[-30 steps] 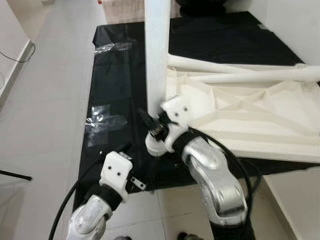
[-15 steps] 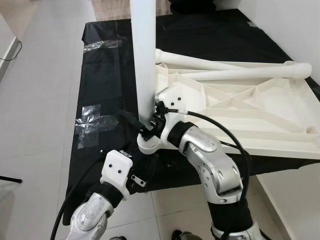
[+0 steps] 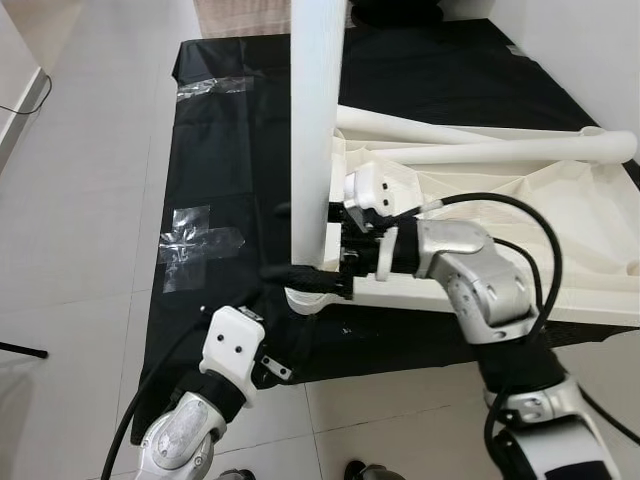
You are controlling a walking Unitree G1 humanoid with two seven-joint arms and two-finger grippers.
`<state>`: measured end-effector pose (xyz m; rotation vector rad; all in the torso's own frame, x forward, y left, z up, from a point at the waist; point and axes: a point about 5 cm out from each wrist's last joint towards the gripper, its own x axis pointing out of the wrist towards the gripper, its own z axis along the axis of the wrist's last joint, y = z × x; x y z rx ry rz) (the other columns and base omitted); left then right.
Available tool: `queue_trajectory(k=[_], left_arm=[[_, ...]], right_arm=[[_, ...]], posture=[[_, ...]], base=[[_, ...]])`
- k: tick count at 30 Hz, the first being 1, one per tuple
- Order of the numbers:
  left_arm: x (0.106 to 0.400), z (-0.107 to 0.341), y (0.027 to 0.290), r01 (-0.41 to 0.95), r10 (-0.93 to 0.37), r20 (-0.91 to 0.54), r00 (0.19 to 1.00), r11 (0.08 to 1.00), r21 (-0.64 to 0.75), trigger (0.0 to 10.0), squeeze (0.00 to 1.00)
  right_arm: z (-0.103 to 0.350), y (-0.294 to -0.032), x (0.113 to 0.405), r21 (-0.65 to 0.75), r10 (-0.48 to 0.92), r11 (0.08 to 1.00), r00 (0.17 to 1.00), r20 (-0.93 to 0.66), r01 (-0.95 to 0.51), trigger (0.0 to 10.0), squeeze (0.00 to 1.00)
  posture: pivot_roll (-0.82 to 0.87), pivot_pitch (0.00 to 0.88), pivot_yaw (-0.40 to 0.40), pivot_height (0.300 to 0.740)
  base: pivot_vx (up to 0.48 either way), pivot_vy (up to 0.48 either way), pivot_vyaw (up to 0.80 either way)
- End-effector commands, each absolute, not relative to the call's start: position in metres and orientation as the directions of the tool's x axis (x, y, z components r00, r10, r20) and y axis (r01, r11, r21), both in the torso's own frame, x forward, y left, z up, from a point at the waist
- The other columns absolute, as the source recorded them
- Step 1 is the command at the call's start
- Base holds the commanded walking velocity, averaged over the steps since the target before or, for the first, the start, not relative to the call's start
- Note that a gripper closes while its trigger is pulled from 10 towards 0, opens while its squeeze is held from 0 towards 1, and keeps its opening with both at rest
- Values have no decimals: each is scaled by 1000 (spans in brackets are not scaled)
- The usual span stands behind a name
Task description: Building children table
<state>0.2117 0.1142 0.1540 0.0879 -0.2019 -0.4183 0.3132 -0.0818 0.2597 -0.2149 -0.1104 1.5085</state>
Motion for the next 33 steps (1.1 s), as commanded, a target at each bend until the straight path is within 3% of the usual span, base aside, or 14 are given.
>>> queue_trajectory(k=[1,3,4,5,6,20,22,24,25,26,27,28,29,33], left_arm=[[208,152,114,399,-417,161,895,907,131,10000,0],[206,153,114,400,-417,159,895,907,131,10000,0],[204,153,114,401,-418,157,895,907,131,10000,0],[203,153,114,401,-419,156,895,906,131,10000,0],[202,153,113,402,-419,156,895,906,131,10000,0],[198,155,113,400,-417,155,895,907,132,10000,0],[198,155,113,399,-416,155,896,908,130,10000,0],[198,155,113,398,-415,156,896,908,131,10000,0],[198,155,113,398,-415,156,896,908,131,10000,0],[198,155,114,397,-414,156,897,909,130,10000,0],[198,155,114,397,-414,156,897,909,130,10000,0],[199,156,115,395,-412,158,897,910,130,10000,0],[200,157,115,395,-412,160,897,910,130,10000,0],[204,156,114,405,-423,160,892,905,131,10000,0]], right_arm=[[258,-79,313,-197,998,-6,7,-64,-980,10000,0],[259,-80,318,-199,998,-12,1,-68,-980,10000,0],[260,-80,323,-200,998,-19,-5,-68,-980,4235,0],[261,-80,325,-198,998,-24,-11,-66,-980,4235,0],[261,-80,326,-197,998,-27,-15,-62,-980,0,0],[243,-87,323,-142,997,-32,-22,-76,-989,0,0],[232,-101,317,-129,992,53,67,-110,-990,0,0],[219,-103,311,-136,963,230,245,-109,-964,0,0],[219,-103,311,-136,963,230,245,-109,-964,0,0],[212,-100,319,-128,823,556,566,-53,-821,0,0],[212,-100,319,-128,823,556,566,-53,-821,0,0],[190,-98,302,-133,662,731,743,-101,-669,0,0],[175,-98,287,-131,517,837,846,-129,-532,0,0],[171,-88,281,-128,462,870,878,-125,-476,0,0]], posture=[[77,230,-35,740],[79,236,-35,740],[85,248,-37,740],[85,248,-37,740],[88,253,-38,740],[83,270,-49,740],[75,267,-57,740],[63,265,-69,740],[63,265,-69,740],[56,265,-71,740],[56,265,-71,740],[41,269,-61,740],[41,276,-46,740],[22,254,-31,740]], base=[[0,0,0],[0,0,0],[0,0,0],[0,0,0],[0,0,0],[0,0,0],[0,0,0],[0,0,0],[0,0,0],[0,0,0],[0,0,0],[0,0,0],[0,0,0],[0,0,0]])
